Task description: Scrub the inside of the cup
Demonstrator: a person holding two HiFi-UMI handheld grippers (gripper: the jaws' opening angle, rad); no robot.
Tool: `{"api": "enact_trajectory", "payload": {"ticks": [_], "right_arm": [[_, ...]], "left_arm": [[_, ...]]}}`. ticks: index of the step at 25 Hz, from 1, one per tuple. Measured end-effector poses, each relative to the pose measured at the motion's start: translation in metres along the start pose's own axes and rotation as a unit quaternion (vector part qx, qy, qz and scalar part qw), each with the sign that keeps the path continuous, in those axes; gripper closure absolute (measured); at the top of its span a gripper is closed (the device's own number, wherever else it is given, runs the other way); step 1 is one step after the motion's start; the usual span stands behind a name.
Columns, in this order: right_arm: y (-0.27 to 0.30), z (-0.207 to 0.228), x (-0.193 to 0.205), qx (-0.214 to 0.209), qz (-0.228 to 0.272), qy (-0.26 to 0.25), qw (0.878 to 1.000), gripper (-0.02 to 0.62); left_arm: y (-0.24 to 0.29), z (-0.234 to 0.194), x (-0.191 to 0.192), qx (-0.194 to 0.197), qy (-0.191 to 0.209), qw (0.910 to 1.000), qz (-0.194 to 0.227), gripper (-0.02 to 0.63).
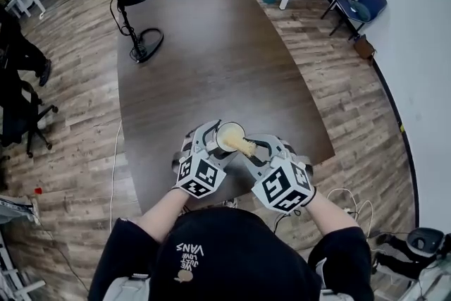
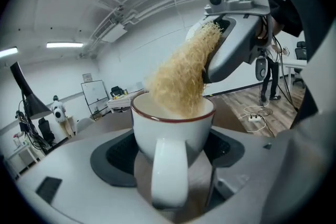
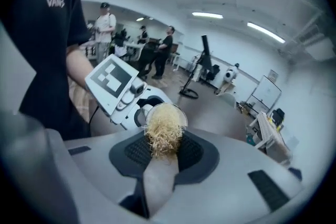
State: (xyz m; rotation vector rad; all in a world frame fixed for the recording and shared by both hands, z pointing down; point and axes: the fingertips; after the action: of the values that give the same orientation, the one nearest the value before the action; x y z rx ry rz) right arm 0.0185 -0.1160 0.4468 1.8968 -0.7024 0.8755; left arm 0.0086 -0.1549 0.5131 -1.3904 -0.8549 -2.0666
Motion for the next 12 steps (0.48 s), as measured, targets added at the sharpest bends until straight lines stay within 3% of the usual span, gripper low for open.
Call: {"api": "enact_trajectory", "payload": {"ticks": [4,12], "right_arm": [[0.012,-0.013,0.002,-0.055,-0.069,-0.097,0.991,0.495],[0.027,-0.024,0.004,-0.104,-0.139,-0.133,0.976,0.495]], "left_arm": [[-0.003,0.007,-0.001,0.007,0.017,0.9998,-0.004,0.215],[-0.010,0.007,-0.002,0.003,0.029,0.9996,-0.007,0.215]]}}
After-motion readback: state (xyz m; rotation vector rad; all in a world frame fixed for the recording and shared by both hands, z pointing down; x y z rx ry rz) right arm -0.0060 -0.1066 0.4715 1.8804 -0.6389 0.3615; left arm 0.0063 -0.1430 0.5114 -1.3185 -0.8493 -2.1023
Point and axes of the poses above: the fingertips, and each gripper's own axes: y forward along the fingers, z to its right, x out of its underside, and after that the axes turned 13 degrees about z, right-handed
